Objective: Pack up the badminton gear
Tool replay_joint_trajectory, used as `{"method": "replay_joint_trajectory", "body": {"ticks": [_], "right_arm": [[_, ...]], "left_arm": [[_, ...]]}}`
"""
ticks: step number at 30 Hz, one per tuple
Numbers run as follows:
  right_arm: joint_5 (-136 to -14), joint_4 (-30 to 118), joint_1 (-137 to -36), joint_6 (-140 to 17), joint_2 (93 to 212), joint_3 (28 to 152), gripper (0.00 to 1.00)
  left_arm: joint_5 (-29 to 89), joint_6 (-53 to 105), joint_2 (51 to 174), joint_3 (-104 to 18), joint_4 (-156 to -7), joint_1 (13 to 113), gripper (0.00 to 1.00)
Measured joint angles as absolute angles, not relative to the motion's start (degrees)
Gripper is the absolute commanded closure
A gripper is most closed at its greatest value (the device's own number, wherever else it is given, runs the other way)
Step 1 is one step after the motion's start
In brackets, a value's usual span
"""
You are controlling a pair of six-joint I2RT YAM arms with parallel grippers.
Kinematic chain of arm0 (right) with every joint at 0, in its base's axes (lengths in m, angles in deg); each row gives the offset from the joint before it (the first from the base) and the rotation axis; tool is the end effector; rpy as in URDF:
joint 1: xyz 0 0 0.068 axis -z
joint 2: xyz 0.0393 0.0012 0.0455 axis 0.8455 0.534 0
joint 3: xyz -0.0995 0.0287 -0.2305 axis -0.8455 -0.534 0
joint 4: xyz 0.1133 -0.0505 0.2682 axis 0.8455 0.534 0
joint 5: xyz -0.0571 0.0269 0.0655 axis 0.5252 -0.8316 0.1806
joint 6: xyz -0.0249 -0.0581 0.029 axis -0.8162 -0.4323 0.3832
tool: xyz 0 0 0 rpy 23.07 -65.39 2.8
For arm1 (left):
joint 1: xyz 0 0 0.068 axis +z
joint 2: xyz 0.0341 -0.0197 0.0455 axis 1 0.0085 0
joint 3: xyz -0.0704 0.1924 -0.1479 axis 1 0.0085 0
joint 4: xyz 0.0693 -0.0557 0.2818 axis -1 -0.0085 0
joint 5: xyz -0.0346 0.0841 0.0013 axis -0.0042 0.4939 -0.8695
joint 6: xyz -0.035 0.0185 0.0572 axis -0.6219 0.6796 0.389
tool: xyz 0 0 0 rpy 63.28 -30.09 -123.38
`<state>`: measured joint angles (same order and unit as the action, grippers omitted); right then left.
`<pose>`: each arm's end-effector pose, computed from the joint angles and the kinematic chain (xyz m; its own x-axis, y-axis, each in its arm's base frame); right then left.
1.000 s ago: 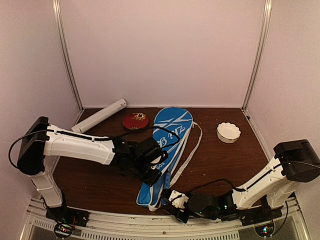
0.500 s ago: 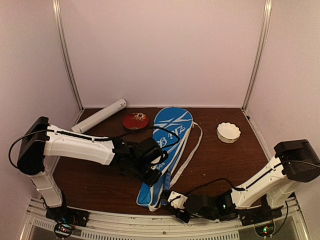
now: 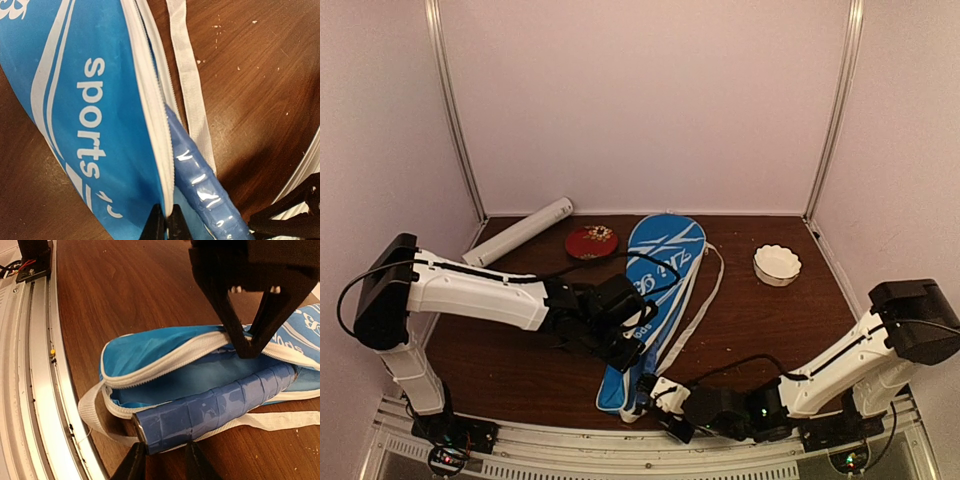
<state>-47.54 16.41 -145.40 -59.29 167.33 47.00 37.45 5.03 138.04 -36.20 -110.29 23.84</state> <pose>0.0321 0.3259 0.0554 -0.1734 -0.5348 -0.8270 -0.9148 0.3985 -0.0659 0.1606 -0.3563 0.1246 -0.7987 0.4550 -0.3938 0.5723 0.7766 -0.2635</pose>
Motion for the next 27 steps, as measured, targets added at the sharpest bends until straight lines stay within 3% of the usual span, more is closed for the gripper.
{"method": "replay_joint_trajectory", "body": {"ticks": [15,27], "right_arm": [[-46.27,18.47,-145.45,-58.66,173.02,53.93,0.81],[-49.2,18.93,-145.42,-59.84,175.14,56.42,0.98]], "left_arm": [[36.86,3.33,135.4,-34.93,-109.05,24.06,1.0],[35.03,0.75,133.5,-31.17,-104.9,24.34,1.0]]}}
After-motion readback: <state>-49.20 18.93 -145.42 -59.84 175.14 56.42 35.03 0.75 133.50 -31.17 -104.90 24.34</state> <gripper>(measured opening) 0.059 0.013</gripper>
